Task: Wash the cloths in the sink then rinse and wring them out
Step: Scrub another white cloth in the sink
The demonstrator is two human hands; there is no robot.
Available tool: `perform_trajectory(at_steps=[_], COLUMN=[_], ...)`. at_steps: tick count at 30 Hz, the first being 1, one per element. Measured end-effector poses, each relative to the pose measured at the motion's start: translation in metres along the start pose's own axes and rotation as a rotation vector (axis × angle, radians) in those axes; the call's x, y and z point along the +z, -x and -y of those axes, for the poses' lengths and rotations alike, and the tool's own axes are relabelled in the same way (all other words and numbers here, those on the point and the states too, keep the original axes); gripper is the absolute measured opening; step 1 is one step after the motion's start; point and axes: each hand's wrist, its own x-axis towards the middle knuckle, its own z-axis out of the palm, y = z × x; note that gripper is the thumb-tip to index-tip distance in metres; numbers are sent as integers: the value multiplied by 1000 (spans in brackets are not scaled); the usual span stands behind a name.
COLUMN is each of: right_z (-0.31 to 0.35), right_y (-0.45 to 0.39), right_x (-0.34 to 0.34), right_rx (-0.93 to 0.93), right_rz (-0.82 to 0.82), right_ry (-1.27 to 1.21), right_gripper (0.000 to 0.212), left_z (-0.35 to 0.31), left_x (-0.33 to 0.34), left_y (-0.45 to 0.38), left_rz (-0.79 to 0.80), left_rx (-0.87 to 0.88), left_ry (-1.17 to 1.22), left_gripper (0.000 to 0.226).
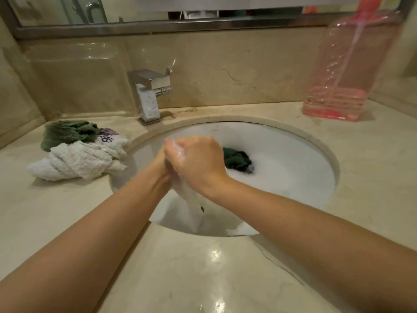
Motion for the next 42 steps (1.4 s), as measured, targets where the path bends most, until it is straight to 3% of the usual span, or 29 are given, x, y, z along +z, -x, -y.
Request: perform_trajectory(at_steps=[2,4,7,9,11,14,16,17,21,23,28,32,35,38,40,42], right_z=[-11,-28,-58,-68,-75,-82,-91,-95,-97,-101,-105,-102,-97,-96,-99,-96], right_y=[-14,-27,-36,-35,-36,-37,-36,-38,-42,-45,-39,-38,-39,-41,-38,-34], right_x=[3,-2,-10,-12,-11,-17,-23,-24,-29,-31,-46,-53,-58,-56,-47,-39], right_rx=[106,299,594,626,632,802,769,742,731,728,577,636,640,633,588,495], right_rz=[3,10,-10,18,123,456,604,577,252,190,421,512,606,648,525,336], right_ry=[-13,33,-1,-29,-142,-538,-597,-607,-817,-948,-1023,-1013,-1079,-908,-617,-471], right_gripper=[49,50,44,44,45,53,32,20,45,51,43,48,25,38,47,33], left_z=[-10,-18,-22,-18,-17,-19,-21,-22,-25,-23,-25,-36,-35,-35,-35,-33], left_x=[-2,-3,4,7,4,-1,-4,-6,-11,-15,-15,-14,-17,-20,-16,-14], left_y=[3,5,5,3,1,-1,-3,-4,-6,-10,-20,-8,-6,-10,-8,-8], left_rz=[8,73,65,51,29,-54,-117,-137,-45,-46,-186,-101,-61,-75,-63,-37], left_rx=[-87,-240,-236,-179,-140,-124,-117,-119,-238,-232,-73,95,172,238,275,293], left_ry=[-111,-124,-6,-45,-115,-165,-203,-233,-348,-375,-225,183,355,426,406,336], left_gripper=[50,49,54,59,71,73,75,73,31,32,71,58,39,35,34,32])
